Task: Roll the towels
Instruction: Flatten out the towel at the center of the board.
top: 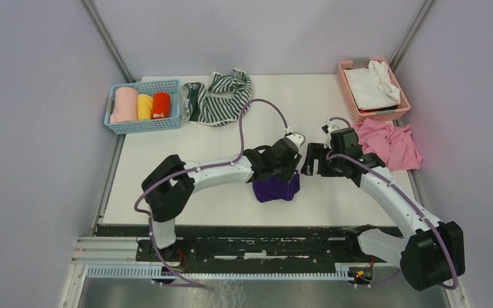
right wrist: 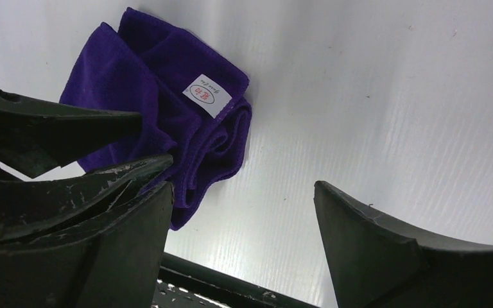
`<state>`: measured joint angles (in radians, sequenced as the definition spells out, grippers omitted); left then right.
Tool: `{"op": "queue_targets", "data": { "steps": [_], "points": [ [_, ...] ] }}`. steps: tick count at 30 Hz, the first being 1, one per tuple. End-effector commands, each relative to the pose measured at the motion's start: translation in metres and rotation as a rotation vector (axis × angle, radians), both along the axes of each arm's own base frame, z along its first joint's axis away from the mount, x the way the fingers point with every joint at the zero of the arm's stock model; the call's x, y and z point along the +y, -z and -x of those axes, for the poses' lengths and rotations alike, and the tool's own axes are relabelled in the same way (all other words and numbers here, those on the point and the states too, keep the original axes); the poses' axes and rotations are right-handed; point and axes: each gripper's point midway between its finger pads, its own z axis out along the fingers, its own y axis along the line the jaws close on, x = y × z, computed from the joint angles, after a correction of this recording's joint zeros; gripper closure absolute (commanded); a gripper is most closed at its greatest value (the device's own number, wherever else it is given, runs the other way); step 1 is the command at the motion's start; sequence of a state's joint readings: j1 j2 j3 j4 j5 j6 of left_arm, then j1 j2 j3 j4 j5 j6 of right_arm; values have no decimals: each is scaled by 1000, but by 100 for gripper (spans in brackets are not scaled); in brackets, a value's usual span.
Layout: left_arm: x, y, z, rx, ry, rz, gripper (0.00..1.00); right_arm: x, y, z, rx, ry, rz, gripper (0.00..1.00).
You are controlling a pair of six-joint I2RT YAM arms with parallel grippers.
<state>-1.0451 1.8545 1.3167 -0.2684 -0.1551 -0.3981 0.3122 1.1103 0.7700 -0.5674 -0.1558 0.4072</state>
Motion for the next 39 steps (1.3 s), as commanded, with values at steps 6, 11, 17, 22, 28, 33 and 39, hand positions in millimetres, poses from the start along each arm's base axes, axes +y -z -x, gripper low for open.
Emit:
{"op": "queue_targets", "data": {
  "steps": [6,11,17,22,28,33,39],
  "points": [
    [1,-20,-16,-89,-13,-13,96,16,-3,-6,-22,-58,-62,13],
    [12,-63,-27,-149,-57,73,97,41,-8,-8,-31,-143,-153,19],
    [21,-102,-34,-186,-68,144,97,85,-28,-18,-85,-240,-309,33],
    [24,-121,-34,-200,-70,190,97,96,-26,-32,-94,-240,-337,47],
    [58,-174,-56,-293,-130,221,97,84,-21,-49,-126,-214,-231,94],
    [149,-260,-99,-472,-328,210,97,9,-72,-89,-260,88,58,100],
    [257,-383,-101,-748,-557,240,97,-95,-198,-95,-517,559,244,100]
  ]
}}
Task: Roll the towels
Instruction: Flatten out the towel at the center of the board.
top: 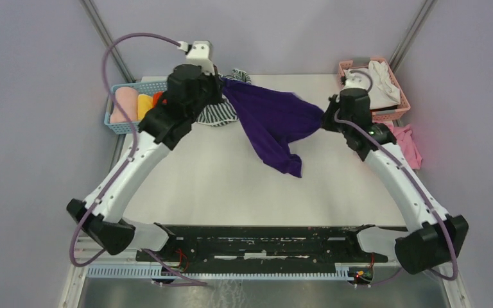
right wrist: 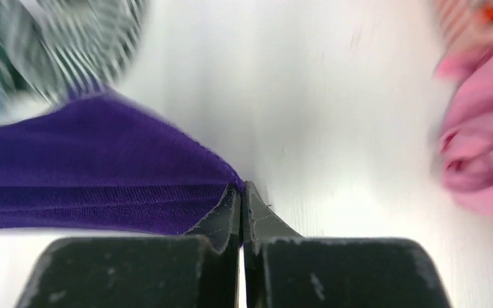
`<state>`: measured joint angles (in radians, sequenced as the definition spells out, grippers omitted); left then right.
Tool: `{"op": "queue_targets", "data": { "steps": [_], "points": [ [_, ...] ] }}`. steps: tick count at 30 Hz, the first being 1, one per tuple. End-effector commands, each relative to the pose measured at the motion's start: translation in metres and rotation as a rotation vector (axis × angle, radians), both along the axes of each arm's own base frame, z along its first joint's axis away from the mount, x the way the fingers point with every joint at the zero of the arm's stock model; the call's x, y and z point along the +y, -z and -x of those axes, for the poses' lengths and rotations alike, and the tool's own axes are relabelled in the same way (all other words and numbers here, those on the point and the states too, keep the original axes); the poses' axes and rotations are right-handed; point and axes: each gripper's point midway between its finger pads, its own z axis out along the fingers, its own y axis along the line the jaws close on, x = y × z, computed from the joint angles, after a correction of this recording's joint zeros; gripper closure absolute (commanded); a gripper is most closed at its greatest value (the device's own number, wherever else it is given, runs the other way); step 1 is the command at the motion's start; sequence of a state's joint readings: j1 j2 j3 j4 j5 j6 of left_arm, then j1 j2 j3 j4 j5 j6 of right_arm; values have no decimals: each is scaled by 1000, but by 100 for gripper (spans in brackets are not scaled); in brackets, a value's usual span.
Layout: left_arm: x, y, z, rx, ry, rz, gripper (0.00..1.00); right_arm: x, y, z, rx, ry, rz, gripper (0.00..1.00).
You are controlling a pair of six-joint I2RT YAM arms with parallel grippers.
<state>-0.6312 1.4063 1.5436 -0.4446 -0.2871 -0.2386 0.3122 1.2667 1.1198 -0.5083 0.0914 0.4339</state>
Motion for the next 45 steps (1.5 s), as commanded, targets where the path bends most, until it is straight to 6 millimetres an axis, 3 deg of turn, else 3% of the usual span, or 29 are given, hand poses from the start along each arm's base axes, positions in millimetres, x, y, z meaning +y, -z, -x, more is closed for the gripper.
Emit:
{"op": "queue_targets", "data": {
  "steps": [1,3,5,7,9,13,16,19,22,24,27,33,36,39,42,45],
  "points": [
    [82,-130,27,-309,-181,0,97,-91,-117,10,-278,415,137,100],
    [105,-145,38,-355,-254,-12,97,-105,-138,19,-352,487,131,95],
    [127,-142,43,-368,-344,-47,97,-111,-143,23,-389,503,152,89],
    [147,-129,45,-357,-440,-92,97,-118,-143,24,-381,530,186,90],
    [156,-128,44,-355,-481,-102,97,-115,-157,18,-399,521,180,95],
    [135,-151,35,-407,-383,-52,97,-82,-202,-7,-494,350,99,95],
    [116,-161,25,-394,-309,-44,97,-37,-212,-22,-485,121,33,85],
    [93,-148,11,-352,-226,-47,97,16,-182,-25,-407,-135,-66,69],
    [65,-133,-1,-299,-130,-37,97,47,-135,-23,-299,-255,-114,62],
    [47,-135,-7,-292,-57,-10,97,62,-109,-21,-240,-308,-113,60],
    [26,-153,-9,-307,26,45,97,69,-83,-17,-180,-337,-102,57],
    [1,-203,-5,-348,137,138,97,73,-77,-5,-181,-379,-92,49],
    [6,-219,1,-371,121,171,97,79,-73,3,-180,-412,-71,46],
    [28,-205,-5,-339,-8,155,97,83,-58,9,-144,-430,-60,44],
    [52,-172,-14,-274,-151,96,97,90,-35,15,-81,-448,-58,42],
    [68,-124,-20,-177,-248,17,97,96,-8,21,-3,-461,-52,39]
  ]
}}
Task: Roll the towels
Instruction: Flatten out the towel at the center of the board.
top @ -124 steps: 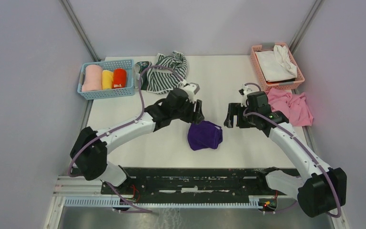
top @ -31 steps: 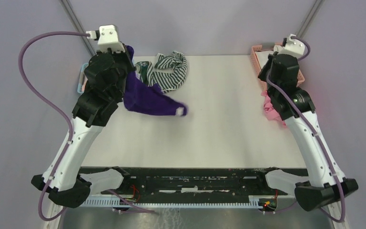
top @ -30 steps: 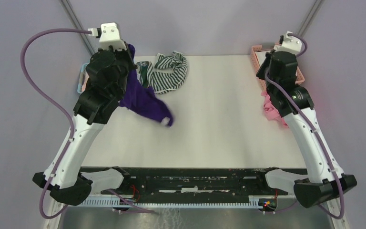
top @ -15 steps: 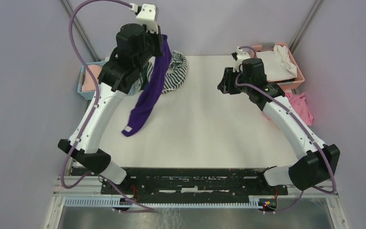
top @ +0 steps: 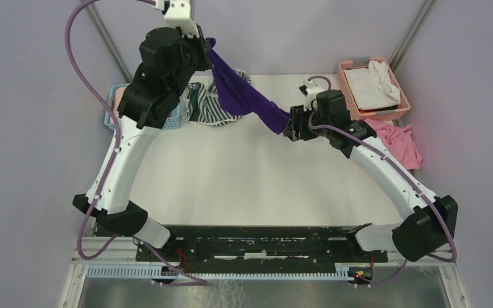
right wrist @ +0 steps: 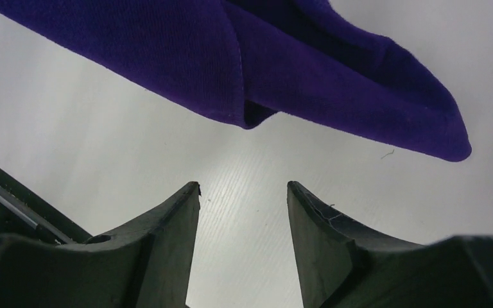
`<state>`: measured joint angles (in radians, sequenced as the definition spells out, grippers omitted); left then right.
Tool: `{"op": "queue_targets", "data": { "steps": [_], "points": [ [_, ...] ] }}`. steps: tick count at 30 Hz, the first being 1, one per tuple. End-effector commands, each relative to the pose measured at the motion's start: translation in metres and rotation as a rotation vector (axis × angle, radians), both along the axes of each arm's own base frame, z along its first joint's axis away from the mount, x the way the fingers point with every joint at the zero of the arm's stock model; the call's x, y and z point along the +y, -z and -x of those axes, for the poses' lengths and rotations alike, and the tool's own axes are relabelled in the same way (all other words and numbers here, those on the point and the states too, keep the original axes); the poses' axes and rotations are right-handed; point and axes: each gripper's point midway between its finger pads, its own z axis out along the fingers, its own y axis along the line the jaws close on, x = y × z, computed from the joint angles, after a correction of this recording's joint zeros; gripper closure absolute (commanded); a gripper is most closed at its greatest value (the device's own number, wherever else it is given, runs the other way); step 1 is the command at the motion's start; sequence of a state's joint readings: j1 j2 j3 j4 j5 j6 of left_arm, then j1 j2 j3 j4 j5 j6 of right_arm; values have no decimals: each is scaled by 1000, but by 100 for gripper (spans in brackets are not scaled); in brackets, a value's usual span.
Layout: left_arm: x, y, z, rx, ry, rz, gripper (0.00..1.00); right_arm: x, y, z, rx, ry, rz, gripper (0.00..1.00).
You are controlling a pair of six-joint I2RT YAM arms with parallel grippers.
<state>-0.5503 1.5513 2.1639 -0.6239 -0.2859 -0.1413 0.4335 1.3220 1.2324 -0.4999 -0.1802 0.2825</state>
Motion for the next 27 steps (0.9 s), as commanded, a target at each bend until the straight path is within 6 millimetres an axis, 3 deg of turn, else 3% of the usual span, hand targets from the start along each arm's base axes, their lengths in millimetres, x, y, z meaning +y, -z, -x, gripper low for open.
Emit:
{"op": "queue_targets", "data": {
  "steps": [1,9,14,16,19,27],
  "points": [
    [32,64,-9,143,-206,-46,97,10,34,7,73,-36,34,39],
    [63,188,10,354,-303,-169,97,-4,126,19,270,8,208,38],
    [93,244,30,424,-377,-237,97,-35,169,8,337,172,370,37],
    [105,254,37,426,-402,-242,97,-44,175,-1,326,238,407,33],
    [118,262,45,405,-427,-248,97,-42,179,-19,323,284,379,32],
    [136,255,55,336,-470,-249,97,-59,202,-74,354,403,219,35]
  ]
}}
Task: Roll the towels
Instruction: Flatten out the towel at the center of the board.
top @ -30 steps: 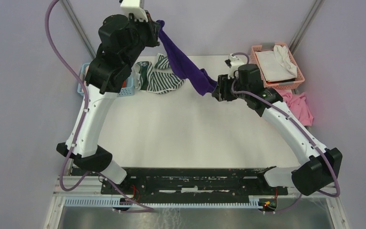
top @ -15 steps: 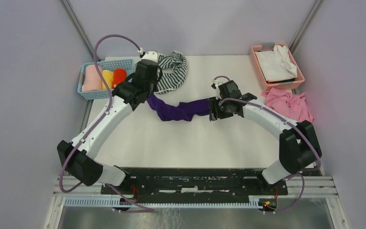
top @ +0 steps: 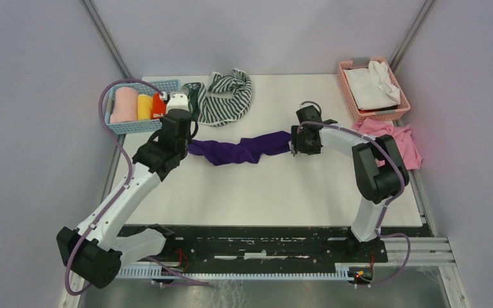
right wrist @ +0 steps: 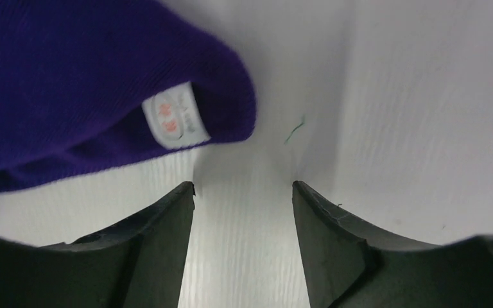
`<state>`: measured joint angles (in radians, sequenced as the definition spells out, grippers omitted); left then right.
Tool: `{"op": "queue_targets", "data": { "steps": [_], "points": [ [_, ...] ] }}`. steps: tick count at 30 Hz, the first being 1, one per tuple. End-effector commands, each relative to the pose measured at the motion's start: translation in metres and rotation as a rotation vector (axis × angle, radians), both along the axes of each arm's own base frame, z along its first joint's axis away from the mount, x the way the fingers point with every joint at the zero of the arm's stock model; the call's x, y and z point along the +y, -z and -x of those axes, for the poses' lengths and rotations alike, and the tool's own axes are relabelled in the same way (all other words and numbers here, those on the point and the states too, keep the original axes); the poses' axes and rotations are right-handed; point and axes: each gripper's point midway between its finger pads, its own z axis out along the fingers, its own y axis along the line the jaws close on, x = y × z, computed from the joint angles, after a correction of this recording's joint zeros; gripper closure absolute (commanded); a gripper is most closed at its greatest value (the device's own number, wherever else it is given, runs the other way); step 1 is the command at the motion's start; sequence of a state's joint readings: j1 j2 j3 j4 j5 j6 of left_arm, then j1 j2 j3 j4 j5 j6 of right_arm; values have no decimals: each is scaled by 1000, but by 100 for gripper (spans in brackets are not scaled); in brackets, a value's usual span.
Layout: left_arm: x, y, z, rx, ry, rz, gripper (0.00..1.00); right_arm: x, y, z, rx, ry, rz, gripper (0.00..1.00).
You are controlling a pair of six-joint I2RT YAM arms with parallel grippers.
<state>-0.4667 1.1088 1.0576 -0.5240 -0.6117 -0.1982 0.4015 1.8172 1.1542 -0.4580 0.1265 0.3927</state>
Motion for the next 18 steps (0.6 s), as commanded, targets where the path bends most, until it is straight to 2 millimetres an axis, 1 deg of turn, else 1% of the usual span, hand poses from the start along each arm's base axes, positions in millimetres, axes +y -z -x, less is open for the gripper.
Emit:
{"op": "queue_targets", "data": {
  "steps": [1,3,6,8,11,14,16,17,18],
  "points": [
    [8,-26,-7,-123,-43,19,97,-4,-10,-52,-103,100,-142,35],
    [7,-23,-6,-118,-36,32,97,-5,-7,-60,-109,113,-181,35],
    [6,-19,-7,-104,-32,36,97,3,-4,-66,-104,83,-236,37],
    [7,-19,-8,-103,-34,39,97,12,-3,-67,-96,55,-277,38],
    [8,-19,-9,-104,-31,54,97,17,5,-66,-74,45,-299,41],
    [9,-18,-8,-105,-29,64,97,20,14,-62,-40,37,-312,49],
    [9,-18,-8,-104,-30,64,97,20,18,-57,-25,37,-313,53],
    [9,-18,-8,-105,-31,65,97,20,17,-55,-24,36,-313,58],
    [10,-19,-8,-107,-32,67,97,19,17,-52,-24,35,-312,65]
  ]
}}
